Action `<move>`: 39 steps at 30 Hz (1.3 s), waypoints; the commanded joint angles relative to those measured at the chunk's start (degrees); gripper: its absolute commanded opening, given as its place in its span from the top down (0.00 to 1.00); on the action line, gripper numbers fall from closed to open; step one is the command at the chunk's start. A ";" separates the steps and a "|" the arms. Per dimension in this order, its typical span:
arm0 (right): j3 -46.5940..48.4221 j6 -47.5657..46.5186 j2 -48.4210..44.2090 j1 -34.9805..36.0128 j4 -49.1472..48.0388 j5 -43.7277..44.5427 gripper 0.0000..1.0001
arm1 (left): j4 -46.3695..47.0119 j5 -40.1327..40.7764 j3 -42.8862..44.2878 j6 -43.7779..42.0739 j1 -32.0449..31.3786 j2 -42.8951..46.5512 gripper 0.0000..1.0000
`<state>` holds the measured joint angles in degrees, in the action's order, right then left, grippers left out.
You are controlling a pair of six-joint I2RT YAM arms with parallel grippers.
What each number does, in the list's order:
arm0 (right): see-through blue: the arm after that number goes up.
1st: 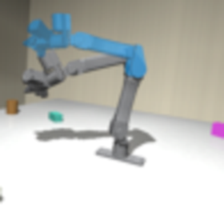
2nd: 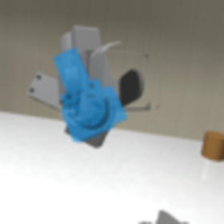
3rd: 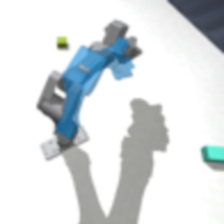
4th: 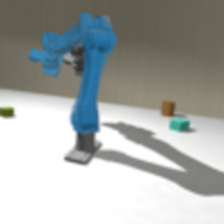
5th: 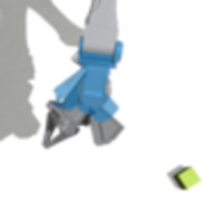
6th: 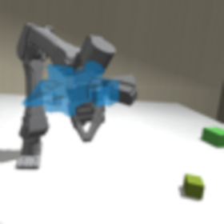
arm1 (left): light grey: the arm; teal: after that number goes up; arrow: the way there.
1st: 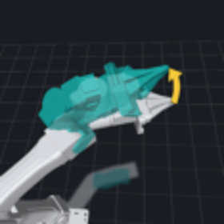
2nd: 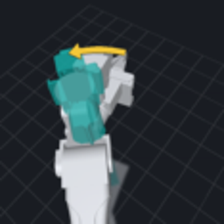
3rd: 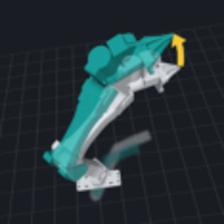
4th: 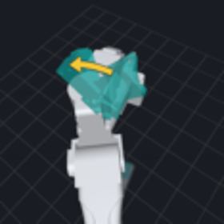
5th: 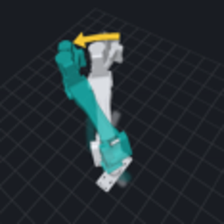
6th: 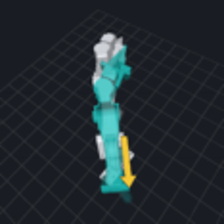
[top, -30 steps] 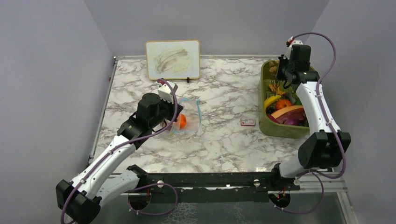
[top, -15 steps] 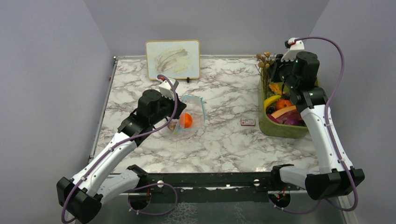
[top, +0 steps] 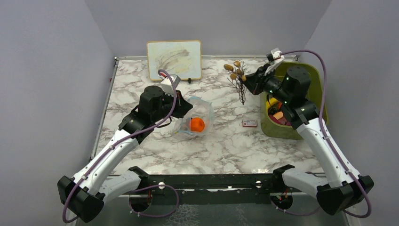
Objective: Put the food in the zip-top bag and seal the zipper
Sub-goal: Pick up the fake fruit from the bin, then place the fake fruit in the zipper food storage bag.
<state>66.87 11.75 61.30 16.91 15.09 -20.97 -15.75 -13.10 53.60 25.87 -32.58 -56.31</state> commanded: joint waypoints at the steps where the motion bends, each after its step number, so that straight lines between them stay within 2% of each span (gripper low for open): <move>1: -1.09 1.02 0.60 8.39 -7.61 -4.14 0.95 | -2.55 -2.57 4.11 1.55 0.23 -0.82 1.00; 6: -1.70 0.18 2.54 17.01 -13.23 -3.50 0.95 | -3.65 -2.75 4.24 3.25 0.26 0.29 1.00; 11: -4.60 0.05 1.70 20.53 -21.85 -6.18 0.95 | -3.76 -3.01 3.89 3.68 0.26 0.47 1.00; 16: -8.04 0.73 1.51 21.79 -28.51 -10.40 0.95 | -3.84 -7.74 5.44 6.83 0.26 -0.89 1.00; 22: -13.92 1.09 -1.83 22.63 -40.27 -10.64 0.96 | -3.43 -11.12 8.33 9.56 0.25 -1.47 1.00; 29: -16.85 -2.54 -5.11 22.73 -43.98 -14.25 0.95 | -2.78 -14.45 8.51 11.39 0.24 -2.34 1.00; 34: -17.90 -1.56 -4.16 22.73 -48.55 -18.03 0.96 | -1.18 -16.73 8.93 11.49 0.27 -4.05 1.00; 39: -19.31 -2.30 -3.52 22.82 -49.16 -17.82 0.96 | 0.41 -18.61 9.42 13.21 0.30 -4.41 1.00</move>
<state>49.04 10.26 57.23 39.33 -30.59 -36.77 -18.98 -27.83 60.58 37.17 -32.58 -61.10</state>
